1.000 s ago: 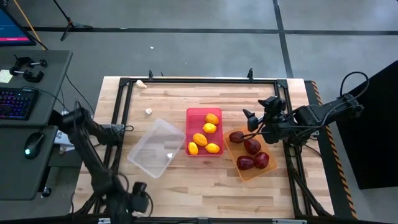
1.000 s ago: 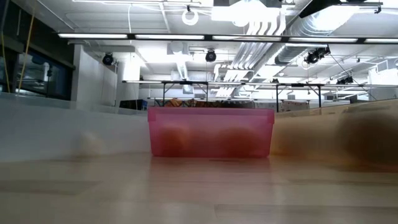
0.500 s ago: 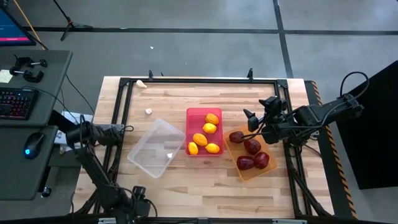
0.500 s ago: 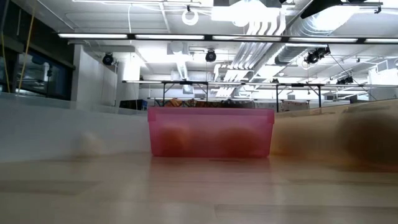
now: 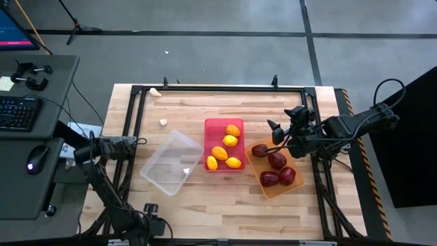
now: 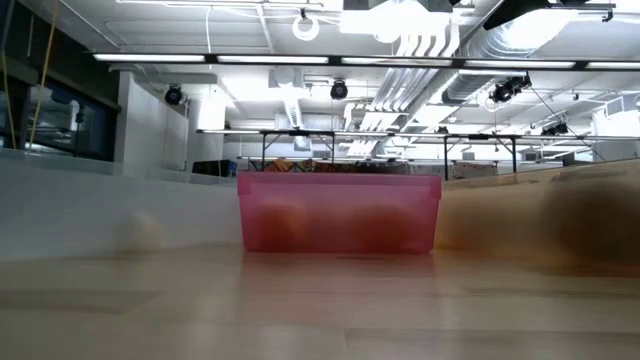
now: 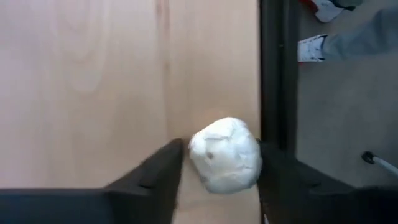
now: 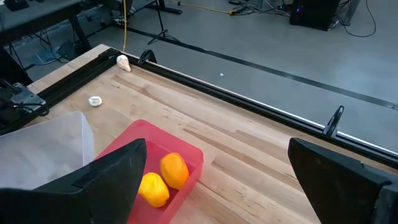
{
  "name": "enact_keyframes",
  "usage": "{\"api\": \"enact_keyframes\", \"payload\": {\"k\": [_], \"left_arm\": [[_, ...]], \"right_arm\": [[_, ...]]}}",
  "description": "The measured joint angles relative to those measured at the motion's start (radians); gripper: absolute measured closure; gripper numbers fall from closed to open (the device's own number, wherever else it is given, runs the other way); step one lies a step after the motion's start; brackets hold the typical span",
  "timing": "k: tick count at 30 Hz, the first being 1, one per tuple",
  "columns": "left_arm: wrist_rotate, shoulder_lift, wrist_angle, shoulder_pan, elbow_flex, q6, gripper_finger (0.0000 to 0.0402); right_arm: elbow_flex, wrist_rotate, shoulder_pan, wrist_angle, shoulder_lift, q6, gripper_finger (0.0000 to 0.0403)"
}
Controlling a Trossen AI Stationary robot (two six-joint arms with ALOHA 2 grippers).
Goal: Sort produce into baskets
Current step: Put the white garlic into the transparent bin
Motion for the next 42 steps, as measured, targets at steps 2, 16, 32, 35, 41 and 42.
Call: {"api": "enact_keyframes", "payload": {"k": [2, 16, 32, 35, 41, 42], "left_arm": [[-0.008, -0.003, -0.016, 0.004, -0.001, 0.000, 0.0286], [-0.208, -0.462, -0.310, 0.206, -0.002, 0.317, 0.0300], [-0.130, -0.596, -0.493, 0.916, -0.073, 0.387, 0.0170], [-0.207, -0.604, -0.544, 1.020, 0.003, 0.395, 0.0156], [-0.236, -0.587, -0.562, 1.346, 0.027, 0.445, 0.0151], [-0.223, -0.578, -0.554, 1.402, 0.010, 0.434, 0.0151]], "right_arm": [[0.000, 0.000, 0.000, 0.000, 0.000, 0.000, 0.0022], [0.000, -0.002, 0.000, 0.000, 0.000, 0.000, 0.0022], [0.000, -0.045, 0.000, -0.006, 0.000, 0.045, 0.0022], [0.000, -0.045, 0.000, -0.009, 0.000, 0.045, 0.0022], [0.000, -0.044, 0.000, -0.042, 0.000, 0.045, 0.0022], [0.000, -0.044, 0.000, -0.049, 0.000, 0.045, 0.0022]]}}
